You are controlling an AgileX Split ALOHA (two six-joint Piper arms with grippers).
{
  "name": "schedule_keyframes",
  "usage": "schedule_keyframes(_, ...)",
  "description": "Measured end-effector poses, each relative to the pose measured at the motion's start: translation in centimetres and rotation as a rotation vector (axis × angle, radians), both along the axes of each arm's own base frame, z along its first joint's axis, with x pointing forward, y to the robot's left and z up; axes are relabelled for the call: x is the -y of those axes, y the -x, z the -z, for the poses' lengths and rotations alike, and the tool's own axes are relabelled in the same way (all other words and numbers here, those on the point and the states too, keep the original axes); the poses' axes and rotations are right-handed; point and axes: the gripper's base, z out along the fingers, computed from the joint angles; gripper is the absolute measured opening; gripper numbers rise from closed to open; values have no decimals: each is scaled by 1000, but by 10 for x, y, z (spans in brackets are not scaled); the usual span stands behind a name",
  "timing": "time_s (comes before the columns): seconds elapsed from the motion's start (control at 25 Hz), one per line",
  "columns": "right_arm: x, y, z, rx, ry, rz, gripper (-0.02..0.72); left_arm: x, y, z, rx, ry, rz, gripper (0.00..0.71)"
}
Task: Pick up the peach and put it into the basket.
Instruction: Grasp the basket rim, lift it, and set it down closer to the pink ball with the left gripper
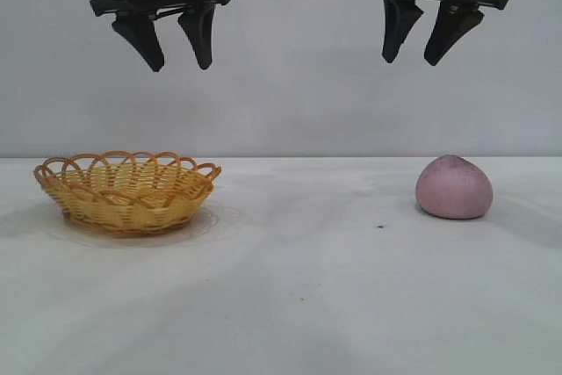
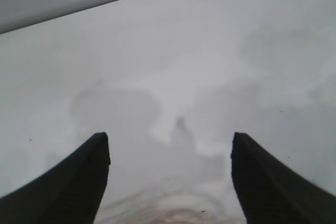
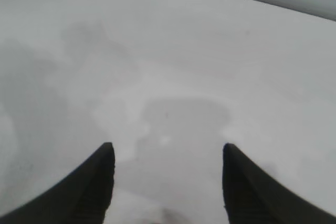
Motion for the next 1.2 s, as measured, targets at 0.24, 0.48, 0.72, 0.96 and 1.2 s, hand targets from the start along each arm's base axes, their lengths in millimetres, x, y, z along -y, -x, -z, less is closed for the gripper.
schedule_keyframes(0.24,0,0,0,0,-1,1,384,0,0,0,0,0,0,482)
schedule_keyframes(0.48,0,1,1,-18,1,-1,384,-2,4,3,-56,-35,11,482)
schedule_keyframes(0.72,0,4,2,-52,10,-10,384,-29,14,20,-267,-167,82,482)
schedule_keyframes(0.96,0,6,3,-68,13,-14,384,-61,12,38,-392,-190,131,382)
schedule_keyframes(1.2,0,6,3,-76,11,-15,384,-65,11,70,-469,-190,170,335)
